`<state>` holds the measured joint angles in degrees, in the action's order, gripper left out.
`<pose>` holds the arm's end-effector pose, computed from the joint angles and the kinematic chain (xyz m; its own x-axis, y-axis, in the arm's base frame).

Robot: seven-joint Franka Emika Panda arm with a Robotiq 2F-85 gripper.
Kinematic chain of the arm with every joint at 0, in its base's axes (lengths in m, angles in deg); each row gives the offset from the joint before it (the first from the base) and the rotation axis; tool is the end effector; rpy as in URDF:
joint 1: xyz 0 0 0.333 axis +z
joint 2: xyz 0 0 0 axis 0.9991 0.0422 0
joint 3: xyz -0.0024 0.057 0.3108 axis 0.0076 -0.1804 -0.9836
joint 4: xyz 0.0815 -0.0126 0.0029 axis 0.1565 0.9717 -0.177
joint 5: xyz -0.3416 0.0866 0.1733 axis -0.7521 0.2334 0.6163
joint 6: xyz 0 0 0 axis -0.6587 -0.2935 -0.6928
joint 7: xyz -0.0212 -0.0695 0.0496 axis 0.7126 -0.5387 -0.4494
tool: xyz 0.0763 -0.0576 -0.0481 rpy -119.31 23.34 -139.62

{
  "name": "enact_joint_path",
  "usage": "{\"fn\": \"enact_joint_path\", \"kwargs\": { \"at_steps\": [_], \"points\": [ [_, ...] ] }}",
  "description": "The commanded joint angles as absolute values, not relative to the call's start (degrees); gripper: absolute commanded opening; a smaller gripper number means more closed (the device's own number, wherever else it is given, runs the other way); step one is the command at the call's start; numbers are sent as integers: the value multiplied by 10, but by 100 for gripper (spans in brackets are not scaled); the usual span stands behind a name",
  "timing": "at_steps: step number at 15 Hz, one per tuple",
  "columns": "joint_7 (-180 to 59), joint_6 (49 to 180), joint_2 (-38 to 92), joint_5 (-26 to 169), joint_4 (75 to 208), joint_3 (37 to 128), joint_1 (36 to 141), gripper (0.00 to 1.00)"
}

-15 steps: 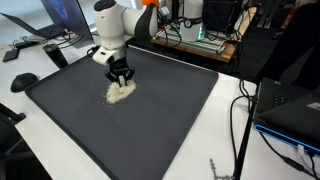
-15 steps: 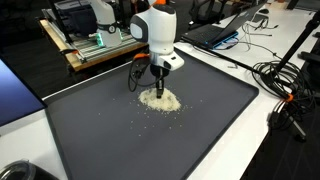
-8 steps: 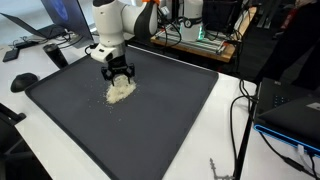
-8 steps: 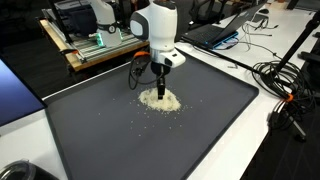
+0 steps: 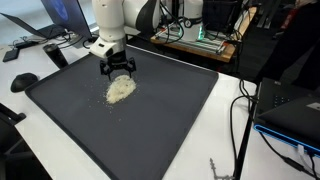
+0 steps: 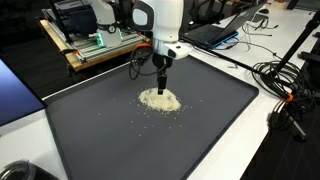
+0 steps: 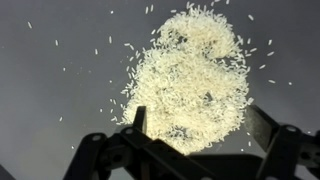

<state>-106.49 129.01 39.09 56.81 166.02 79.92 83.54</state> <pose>0.6010 -0.0497 0.1988 0.6342 0.7676 -0.0922 0.7702 -0.6167 0.1629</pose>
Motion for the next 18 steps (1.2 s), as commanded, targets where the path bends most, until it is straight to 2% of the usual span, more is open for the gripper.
{"fn": "enact_joint_path", "kwargs": {
  "at_steps": [1,18],
  "points": [
    [-1001,1220,364,534,1664,813,869,100],
    [-738,1041,424,321,1555,807,994,100]
  ]
}}
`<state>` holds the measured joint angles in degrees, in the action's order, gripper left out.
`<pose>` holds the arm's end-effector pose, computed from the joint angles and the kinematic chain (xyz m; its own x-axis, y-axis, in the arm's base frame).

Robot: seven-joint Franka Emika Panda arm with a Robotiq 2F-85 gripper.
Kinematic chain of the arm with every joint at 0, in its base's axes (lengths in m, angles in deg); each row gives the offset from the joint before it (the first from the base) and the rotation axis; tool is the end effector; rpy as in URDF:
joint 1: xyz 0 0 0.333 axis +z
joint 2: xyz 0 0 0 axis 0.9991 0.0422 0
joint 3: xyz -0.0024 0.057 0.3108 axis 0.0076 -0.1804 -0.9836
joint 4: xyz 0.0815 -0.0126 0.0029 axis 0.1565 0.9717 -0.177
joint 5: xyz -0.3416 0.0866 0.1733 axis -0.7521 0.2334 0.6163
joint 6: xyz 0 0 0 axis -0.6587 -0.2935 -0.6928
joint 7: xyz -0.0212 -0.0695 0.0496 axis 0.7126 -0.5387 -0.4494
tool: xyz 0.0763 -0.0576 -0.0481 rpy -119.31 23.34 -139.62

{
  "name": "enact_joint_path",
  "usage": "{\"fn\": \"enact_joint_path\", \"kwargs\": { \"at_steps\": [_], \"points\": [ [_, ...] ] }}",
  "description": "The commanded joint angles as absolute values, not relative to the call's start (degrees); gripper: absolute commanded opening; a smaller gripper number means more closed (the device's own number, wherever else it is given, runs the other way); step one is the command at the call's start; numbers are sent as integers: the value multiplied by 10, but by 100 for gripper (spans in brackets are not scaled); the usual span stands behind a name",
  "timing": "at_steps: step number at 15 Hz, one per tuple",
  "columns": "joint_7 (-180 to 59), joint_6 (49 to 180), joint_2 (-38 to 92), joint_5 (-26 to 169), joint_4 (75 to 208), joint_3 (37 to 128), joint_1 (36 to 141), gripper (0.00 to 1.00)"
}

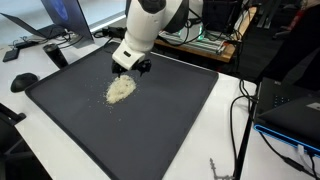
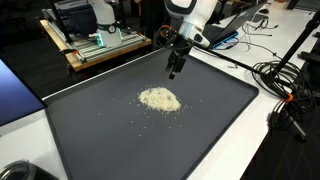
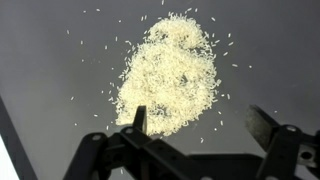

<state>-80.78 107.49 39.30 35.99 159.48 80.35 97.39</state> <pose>0.6048 0.0668 0.2152 0.6333 0.6665 -0.3933 0.7739 -0.5424 0.3270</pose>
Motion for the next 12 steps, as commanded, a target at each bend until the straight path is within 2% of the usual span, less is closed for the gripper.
{"fn": "enact_joint_path", "kwargs": {
  "at_steps": [1,12],
  "points": [
    [-705,1030,433,312,1544,807,1002,100],
    [-575,821,535,388,1357,785,1018,100]
  ]
}}
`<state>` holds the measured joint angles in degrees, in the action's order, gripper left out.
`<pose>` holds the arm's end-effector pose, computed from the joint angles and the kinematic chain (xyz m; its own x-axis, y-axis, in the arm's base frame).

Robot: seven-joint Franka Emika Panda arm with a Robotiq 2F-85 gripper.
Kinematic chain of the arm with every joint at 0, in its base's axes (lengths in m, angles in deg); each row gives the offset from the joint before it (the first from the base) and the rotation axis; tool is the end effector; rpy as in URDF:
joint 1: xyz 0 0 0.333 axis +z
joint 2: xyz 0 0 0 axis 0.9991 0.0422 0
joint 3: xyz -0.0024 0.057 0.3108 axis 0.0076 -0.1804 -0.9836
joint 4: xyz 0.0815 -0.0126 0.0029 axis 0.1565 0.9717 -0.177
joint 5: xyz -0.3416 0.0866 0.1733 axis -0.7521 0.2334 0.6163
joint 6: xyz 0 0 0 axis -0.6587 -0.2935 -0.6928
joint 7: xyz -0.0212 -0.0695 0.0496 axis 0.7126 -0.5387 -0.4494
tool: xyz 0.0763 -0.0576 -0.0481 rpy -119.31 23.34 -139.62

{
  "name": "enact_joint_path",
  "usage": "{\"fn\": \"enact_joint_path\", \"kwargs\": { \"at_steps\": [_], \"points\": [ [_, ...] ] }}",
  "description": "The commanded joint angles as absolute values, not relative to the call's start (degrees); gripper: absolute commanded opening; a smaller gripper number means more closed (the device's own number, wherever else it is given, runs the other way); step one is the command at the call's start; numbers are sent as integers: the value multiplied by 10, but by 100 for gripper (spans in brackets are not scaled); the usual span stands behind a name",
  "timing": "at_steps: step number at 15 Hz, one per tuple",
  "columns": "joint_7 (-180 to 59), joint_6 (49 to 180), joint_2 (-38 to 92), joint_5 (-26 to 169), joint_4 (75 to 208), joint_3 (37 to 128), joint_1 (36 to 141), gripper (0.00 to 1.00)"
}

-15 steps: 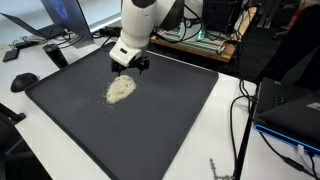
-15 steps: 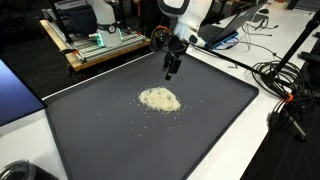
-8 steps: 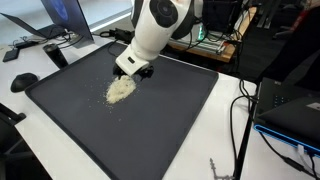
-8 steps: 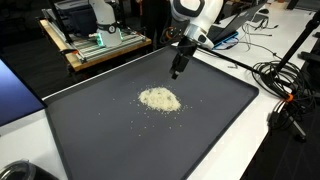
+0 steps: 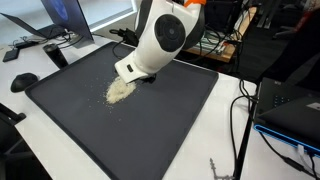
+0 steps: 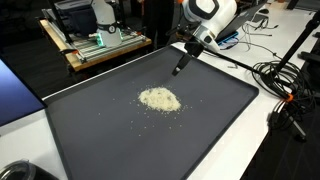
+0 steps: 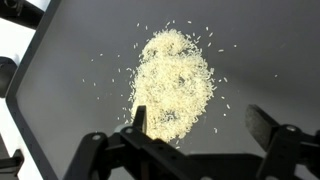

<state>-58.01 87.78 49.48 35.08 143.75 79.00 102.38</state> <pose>0.6341 0.1143 0.1988 0.8503 0.3153 -0.4215 0.5119 -0.6816 0.5228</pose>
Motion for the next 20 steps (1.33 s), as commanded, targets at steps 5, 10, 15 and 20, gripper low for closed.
{"fn": "enact_joint_path", "kwargs": {
  "at_steps": [5,10,15,20],
  "points": [
    [-609,774,584,451,1244,786,1003,100],
    [-662,736,637,492,1141,792,988,100],
    [-740,708,684,519,1050,791,960,100],
    [-834,682,724,535,969,792,929,100]
  ]
}}
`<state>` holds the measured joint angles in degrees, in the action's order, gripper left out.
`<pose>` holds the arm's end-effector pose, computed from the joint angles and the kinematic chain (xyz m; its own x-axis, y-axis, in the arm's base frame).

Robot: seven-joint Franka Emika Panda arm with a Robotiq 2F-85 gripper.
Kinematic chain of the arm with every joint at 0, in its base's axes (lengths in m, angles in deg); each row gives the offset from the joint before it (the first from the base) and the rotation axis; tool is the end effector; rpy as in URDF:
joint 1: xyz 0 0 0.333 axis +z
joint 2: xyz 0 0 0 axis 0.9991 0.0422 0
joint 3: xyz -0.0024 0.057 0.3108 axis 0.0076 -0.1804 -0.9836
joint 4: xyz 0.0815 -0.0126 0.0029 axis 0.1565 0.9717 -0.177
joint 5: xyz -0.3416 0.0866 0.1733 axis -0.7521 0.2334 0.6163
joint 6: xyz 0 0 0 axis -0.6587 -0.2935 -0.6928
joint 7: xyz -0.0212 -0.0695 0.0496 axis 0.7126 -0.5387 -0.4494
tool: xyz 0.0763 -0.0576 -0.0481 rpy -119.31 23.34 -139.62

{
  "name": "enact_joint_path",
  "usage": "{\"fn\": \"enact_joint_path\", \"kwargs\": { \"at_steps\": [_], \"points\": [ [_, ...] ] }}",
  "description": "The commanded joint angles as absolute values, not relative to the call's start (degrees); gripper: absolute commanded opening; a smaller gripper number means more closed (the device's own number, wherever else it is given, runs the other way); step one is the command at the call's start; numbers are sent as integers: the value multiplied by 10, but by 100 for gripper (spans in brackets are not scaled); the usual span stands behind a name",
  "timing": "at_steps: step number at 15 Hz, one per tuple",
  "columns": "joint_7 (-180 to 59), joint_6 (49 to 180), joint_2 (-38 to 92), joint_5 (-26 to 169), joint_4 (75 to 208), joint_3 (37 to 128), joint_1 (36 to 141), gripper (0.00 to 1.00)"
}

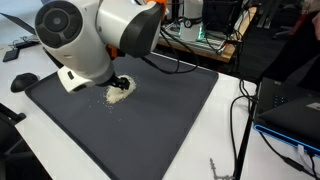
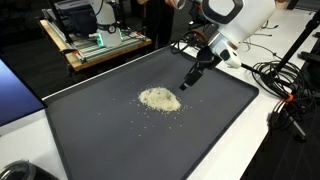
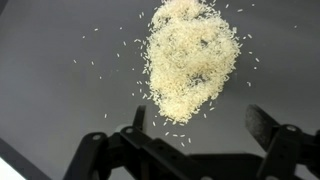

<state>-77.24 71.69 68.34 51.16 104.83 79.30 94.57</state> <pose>0.7418 0.0434 0.2289 0.8474 0.2949 -0.4416 0.4458 -0.8469 0.2899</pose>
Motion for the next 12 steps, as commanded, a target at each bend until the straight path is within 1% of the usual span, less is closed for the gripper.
{"fn": "enact_joint_path", "kwargs": {
  "at_steps": [1,8,12],
  "points": [
    [-849,675,731,537,956,793,925,100],
    [-977,652,758,560,902,784,883,100],
    [-1039,660,755,580,904,764,849,100]
  ]
}}
